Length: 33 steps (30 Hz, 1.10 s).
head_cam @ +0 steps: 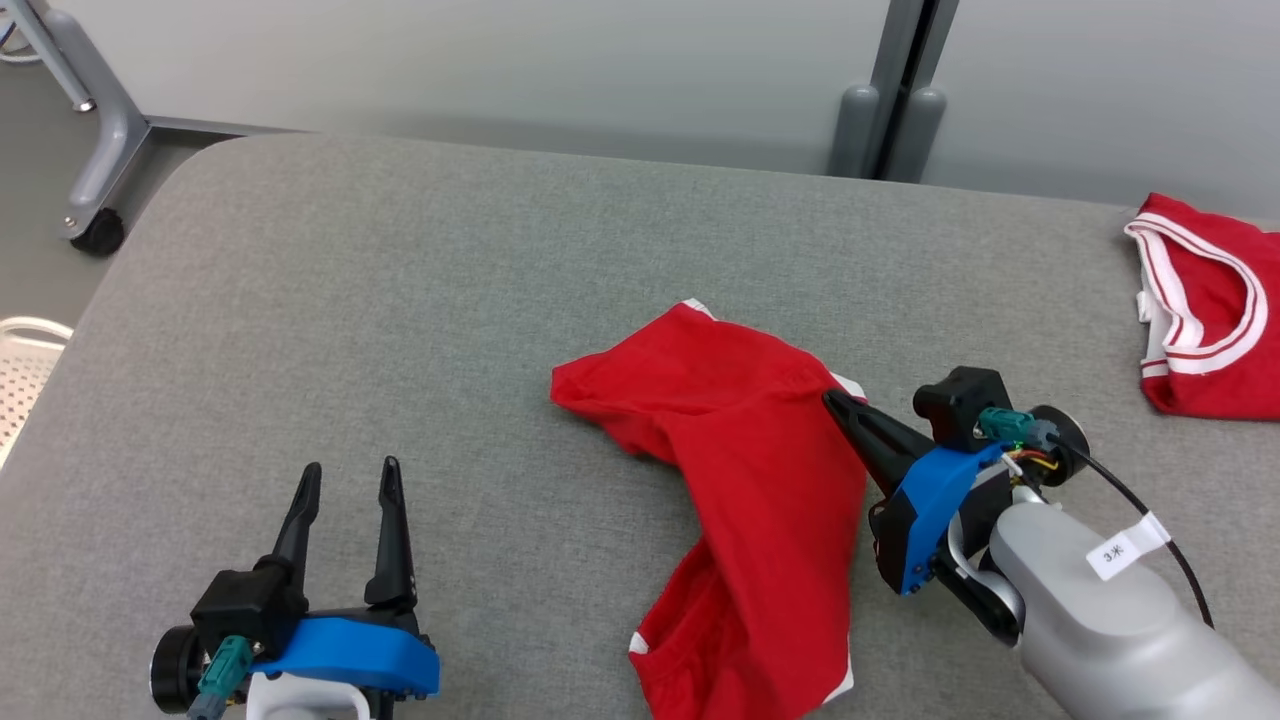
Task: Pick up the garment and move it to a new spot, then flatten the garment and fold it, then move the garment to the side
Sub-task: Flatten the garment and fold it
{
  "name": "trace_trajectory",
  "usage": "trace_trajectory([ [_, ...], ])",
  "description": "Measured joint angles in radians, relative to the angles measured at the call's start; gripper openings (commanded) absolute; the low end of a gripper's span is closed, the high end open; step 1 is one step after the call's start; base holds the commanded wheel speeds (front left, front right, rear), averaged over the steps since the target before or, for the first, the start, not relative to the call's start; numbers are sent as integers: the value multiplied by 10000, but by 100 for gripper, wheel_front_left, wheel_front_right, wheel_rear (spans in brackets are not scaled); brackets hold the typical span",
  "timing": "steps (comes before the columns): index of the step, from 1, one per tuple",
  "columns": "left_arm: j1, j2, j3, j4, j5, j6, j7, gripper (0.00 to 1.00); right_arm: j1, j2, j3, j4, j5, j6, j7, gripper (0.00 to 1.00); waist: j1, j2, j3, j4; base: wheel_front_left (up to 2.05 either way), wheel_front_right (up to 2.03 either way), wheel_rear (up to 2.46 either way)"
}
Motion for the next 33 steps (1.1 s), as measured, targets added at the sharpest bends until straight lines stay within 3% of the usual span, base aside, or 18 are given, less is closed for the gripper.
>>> trace_trajectory([
  [5,232,4,148,-17,56,0,0,100,632,-299,86,-617,228,0,-343,0,0,1,-248,-433,0,0,0],
  [10,318,0,295,-27,79,-40,0,100,1222,-821,-522,-1398,286,0,-454,0,-2,0,-558,-851,0,0,0],
  [11,375,6,307,-29,79,-40,0,100,1378,-905,-755,-1559,245,0,-495,32,-1,0,-617,-928,0,0,0],
  [12,406,4,286,-38,79,-36,0,100,1514,-989,-1026,-1732,176,0,-527,87,-1,0,-676,-999,0,0,0],
  [13,434,0,291,-63,79,-29,0,100,1645,-1028,-1319,-1952,138,0,-531,100,-1,0,-725,-1070,0,0,0],
  [19,634,2,506,-102,242,-59,0,100,2778,-918,-3854,-3264,-570,0,-571,100,-1,0,-864,-1471,0,0,0],
  [25,751,35,631,-178,537,-94,0,100,4694,-15,-6613,-4775,-1871,0,-575,100,-1,0,-938,-1790,0,0,0],
  [33,821,117,729,-299,821,0,0,100,6785,1250,-8205,-6424,-3208,0,-573,100,-1,0,-1119,-1962,0,0,0],
])
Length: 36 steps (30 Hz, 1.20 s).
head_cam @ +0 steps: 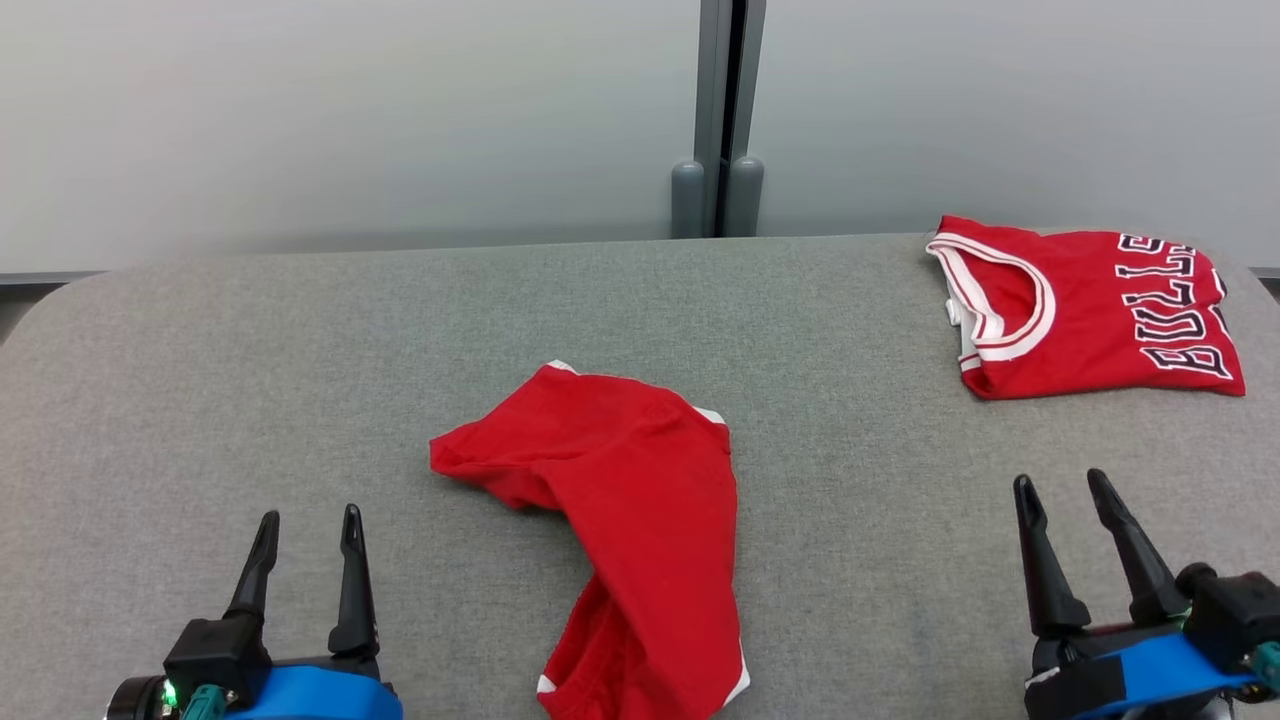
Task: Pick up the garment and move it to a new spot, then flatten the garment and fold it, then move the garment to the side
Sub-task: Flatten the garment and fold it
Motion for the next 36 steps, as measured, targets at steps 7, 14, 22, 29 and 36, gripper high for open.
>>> trace_trajectory([
  [7,194,192,75,-44,127,134,0,100,646,677,-125,-150,-779,0,-2,100,0,0,-182,93,0,0,0],
  [14,309,374,109,-63,196,196,0,100,635,888,-82,282,-1072,0,65,100,0,0,-250,242,0,0,0],
  [22,373,426,92,-67,178,318,0,100,624,920,-71,497,-1127,0,180,100,0,2,-351,322,0,0,0],
  [29,421,460,65,-119,100,353,0,100,624,922,6,617,-1127,0,196,100,0,1,-418,295,0,0,0],
  [36,437,506,33,-119,19,357,0,100,625,924,29,619,-1129,0,255,100,1,2,-359,311,0,0,0],
])
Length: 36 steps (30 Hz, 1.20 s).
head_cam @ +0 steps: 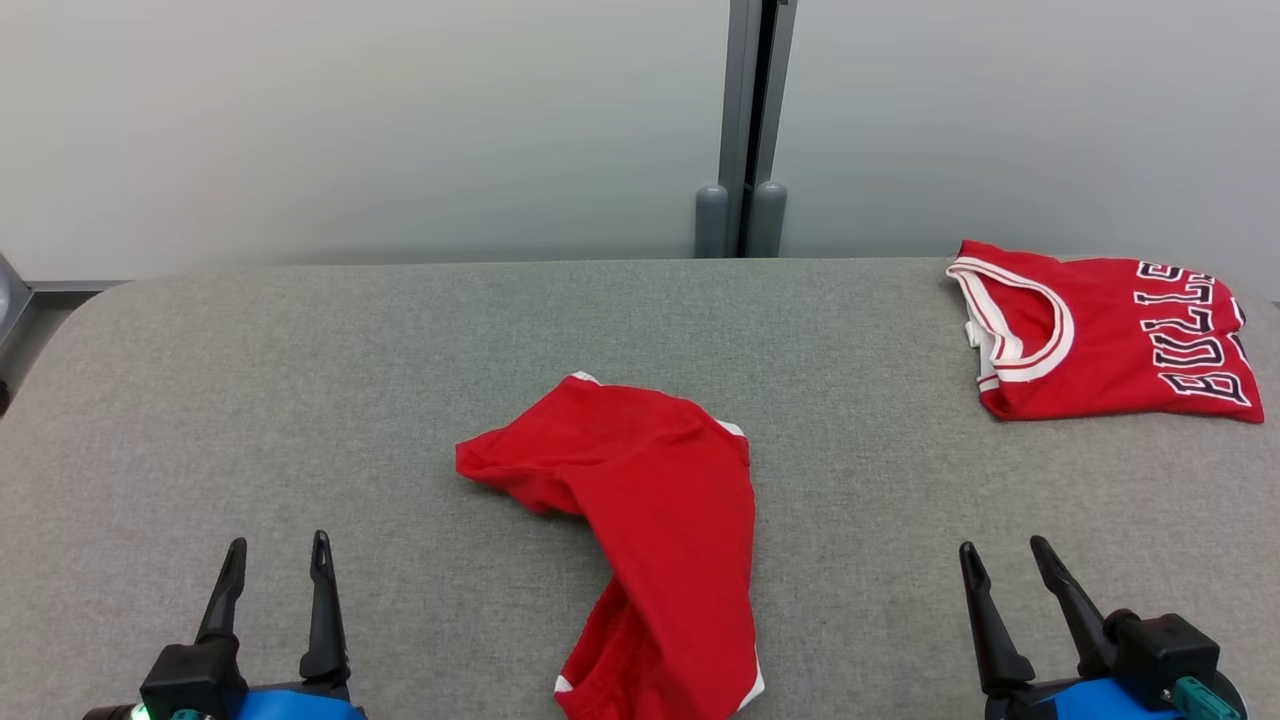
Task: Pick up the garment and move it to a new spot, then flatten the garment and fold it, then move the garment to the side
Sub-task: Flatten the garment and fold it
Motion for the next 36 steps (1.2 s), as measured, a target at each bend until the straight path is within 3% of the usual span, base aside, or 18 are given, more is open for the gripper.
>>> trace_trajectory([
  [7,-37,-4,-82,-27,-79,56,0,100,-325,-12,662,146,-10,0,63,100,0,0,104,137,0,0,0],
  [14,-337,-98,-334,-96,-104,56,0,100,-2856,-242,2372,932,128,0,585,100,0,0,478,475,0,0,0],
  [23,-937,-236,-546,67,-232,-15,0,100,-5852,-811,4130,3195,1106,0,1737,100,2,1,1068,1211,0,0,0],
  [34,-1252,-408,-591,113,-272,-42,0,100,-6959,-1231,5800,5252,2638,0,2297,100,1,1,1672,1812,0,0,0],
  [35,-1298,-428,-593,104,-276,-42,0,100,-7047,-1246,5921,5361,2811,0,2336,80,1,1,1723,1836,0,0,0],
  [36,-1312,-445,-593,105,-276,-42,0,100,-7115,-1269,6046,5446,2926,0,2343,8,2,1,1762,1859,0,0,0],
])
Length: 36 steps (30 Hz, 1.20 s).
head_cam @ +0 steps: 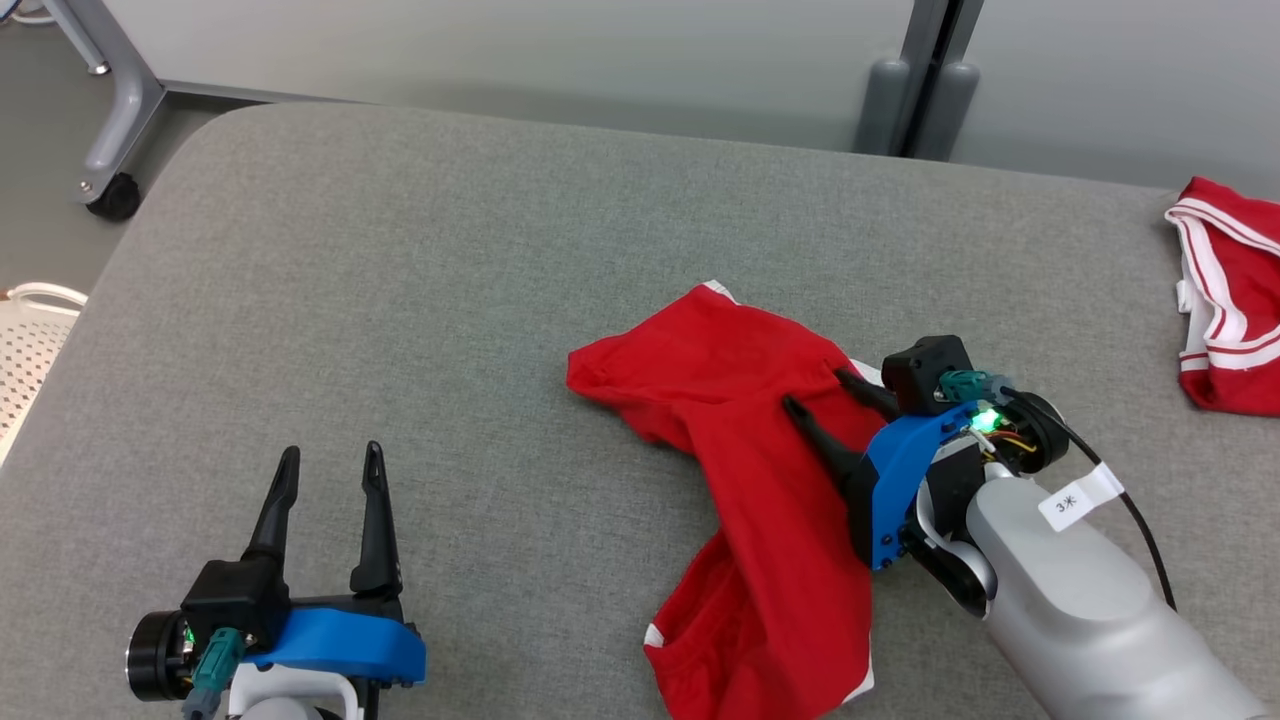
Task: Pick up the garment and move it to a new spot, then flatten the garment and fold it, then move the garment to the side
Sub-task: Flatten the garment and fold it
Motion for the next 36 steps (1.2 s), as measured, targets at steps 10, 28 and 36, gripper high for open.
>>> trace_trajectory([
  [10,12,-46,176,113,13,-12,0,100,-227,-194,729,410,646,0,-1135,0,-1,0,-159,-201,0,0,0],
  [28,848,-115,362,-35,48,-6,0,100,3476,-2232,-2299,-4671,493,0,36,0,-3,-3,-989,-1942,0,0,0],
  [36,867,-127,314,-48,98,-17,0,100,6441,-1421,-5068,-9394,-685,0,3064,0,-3,-3,-1024,-2106,0,0,0],
])
